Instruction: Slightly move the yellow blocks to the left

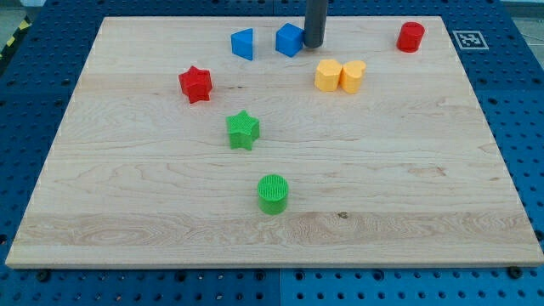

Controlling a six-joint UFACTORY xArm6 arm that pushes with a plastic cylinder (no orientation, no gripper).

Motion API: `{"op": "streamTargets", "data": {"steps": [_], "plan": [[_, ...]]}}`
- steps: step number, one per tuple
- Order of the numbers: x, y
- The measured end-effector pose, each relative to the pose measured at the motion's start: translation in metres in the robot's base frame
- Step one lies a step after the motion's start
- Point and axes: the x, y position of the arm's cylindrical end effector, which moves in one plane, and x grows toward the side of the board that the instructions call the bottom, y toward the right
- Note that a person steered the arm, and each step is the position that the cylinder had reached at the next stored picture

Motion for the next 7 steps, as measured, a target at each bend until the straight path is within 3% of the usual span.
{"op": "streamTargets", "data": {"steps": [3,4,5,6,7], "plan": [[0.007,-0.055],[0.009,-0.036],[0.013,0.026],[0.031,0.022],[0.031,0.058]]}}
